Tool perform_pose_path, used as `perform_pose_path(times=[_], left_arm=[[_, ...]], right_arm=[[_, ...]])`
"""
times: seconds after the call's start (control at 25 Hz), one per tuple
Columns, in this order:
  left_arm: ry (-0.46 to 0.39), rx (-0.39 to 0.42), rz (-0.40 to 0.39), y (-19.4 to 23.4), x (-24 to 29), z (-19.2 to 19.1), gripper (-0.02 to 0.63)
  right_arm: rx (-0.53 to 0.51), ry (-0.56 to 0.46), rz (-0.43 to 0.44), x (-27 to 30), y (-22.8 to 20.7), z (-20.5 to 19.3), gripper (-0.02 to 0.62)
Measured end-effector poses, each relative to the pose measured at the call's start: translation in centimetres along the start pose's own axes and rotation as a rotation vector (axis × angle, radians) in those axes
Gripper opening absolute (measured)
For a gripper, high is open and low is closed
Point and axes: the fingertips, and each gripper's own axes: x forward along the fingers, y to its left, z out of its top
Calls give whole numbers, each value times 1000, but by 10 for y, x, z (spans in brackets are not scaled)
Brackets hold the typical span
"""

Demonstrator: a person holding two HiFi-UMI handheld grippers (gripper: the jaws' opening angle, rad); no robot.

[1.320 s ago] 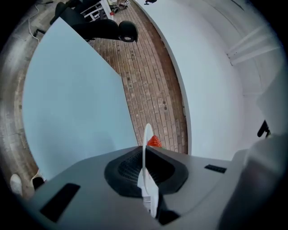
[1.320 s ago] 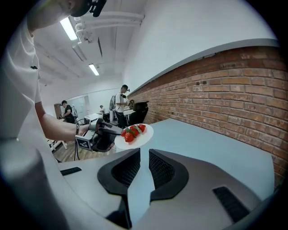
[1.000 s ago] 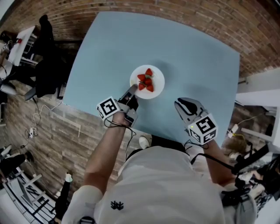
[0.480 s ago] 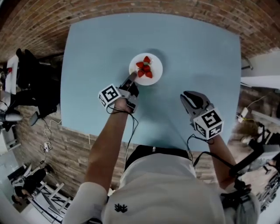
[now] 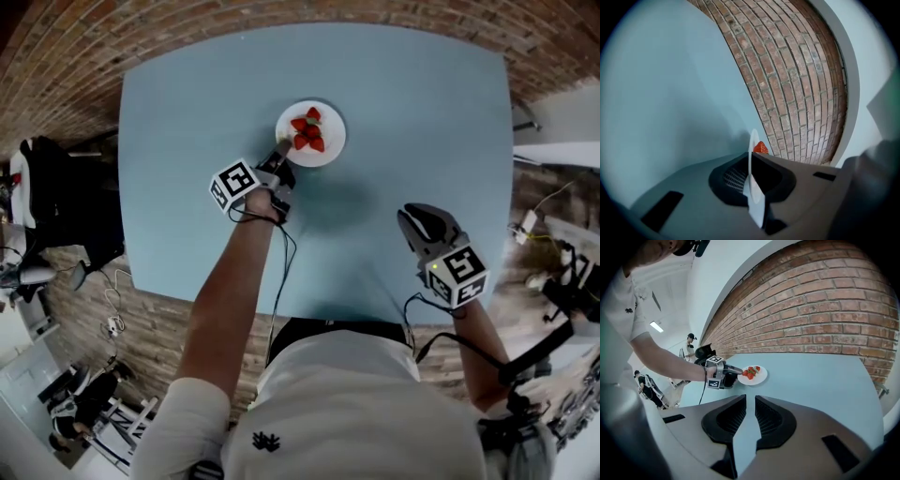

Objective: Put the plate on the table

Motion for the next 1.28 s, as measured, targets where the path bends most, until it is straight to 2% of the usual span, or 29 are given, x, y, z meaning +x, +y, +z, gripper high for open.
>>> perform_pose_path(times=[0.28, 0.48, 0.56, 0.8, 1.08, 1.28], left_arm=[[12, 12, 59, 5, 12, 1, 11], [44, 73, 131, 12, 15, 2, 18], [72, 125, 168, 13, 17, 1, 24], [152, 370, 320, 14, 21, -1, 63], [188, 563, 444, 20, 23, 4, 77], [198, 663, 491, 19, 21, 3, 84]], right_arm=[[35, -14, 4, -6, -6, -4, 63], [49, -22, -2, -9, -8, -6, 63], [49, -21, -2, -10, -7, -5, 63], [73, -37, -7, -11, -9, -7, 63], [57, -37, -25, -11, -11, -8, 63], [27, -29, -16, -15, -8, -8, 63]])
